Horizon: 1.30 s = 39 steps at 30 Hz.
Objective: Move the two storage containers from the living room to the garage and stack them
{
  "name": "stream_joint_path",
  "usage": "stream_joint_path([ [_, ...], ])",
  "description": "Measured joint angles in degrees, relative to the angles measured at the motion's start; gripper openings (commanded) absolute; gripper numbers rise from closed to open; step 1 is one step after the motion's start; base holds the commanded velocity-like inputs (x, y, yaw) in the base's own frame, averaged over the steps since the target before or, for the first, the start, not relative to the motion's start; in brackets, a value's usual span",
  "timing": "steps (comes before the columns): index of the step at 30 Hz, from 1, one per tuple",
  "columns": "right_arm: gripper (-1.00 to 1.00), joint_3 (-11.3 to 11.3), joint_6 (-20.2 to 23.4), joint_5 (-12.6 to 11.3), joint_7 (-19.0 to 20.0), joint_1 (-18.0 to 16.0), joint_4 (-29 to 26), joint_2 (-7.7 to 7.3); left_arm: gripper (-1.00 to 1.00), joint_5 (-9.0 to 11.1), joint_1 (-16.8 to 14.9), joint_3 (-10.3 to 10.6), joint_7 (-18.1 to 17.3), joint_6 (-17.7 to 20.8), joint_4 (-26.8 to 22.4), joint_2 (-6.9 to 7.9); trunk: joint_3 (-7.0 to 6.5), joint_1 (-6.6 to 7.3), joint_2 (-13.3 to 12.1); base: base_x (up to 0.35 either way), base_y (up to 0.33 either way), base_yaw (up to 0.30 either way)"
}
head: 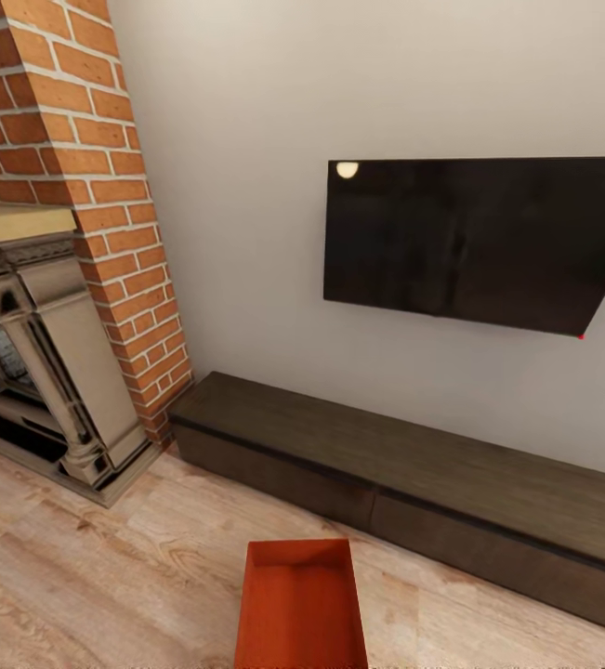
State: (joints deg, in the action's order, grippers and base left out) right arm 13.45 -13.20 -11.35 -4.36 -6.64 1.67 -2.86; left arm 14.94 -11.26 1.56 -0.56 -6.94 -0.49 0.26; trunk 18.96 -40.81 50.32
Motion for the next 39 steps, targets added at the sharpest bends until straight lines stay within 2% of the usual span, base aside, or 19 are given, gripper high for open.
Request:
stream_joint_path([
  [12, 1.00, 0.03, 0.00, 0.00, 0.00, -0.03, 0.00, 0.03, 1.00, -0.34, 0.03, 0.32, -0.28, 0.14, 0.07, 0.05, 1.10, 0.00, 0.00, 0.000, 0.000, 0.000],
  [19, 1.00, 0.04, 0.00, 0.00, 0.00, -0.01, 0.00, 0.03, 1.00, 0.40, 0.00, 0.34, -0.12, 0.23, 0.32, 0.83, 1.75, 0.00, 0.00, 0.000, 0.000, 0.000],
  [39, 1.00, 0.04, 0.01, 0.17, 0.03, 0.00, 0.00, 0.20, 1.00, 0.57, 0.05, 0.26, 0.06, 0.09, 0.41, 1.06, 3.58, 0.00, 0.00, 0.000, 0.000, 0.018],
])
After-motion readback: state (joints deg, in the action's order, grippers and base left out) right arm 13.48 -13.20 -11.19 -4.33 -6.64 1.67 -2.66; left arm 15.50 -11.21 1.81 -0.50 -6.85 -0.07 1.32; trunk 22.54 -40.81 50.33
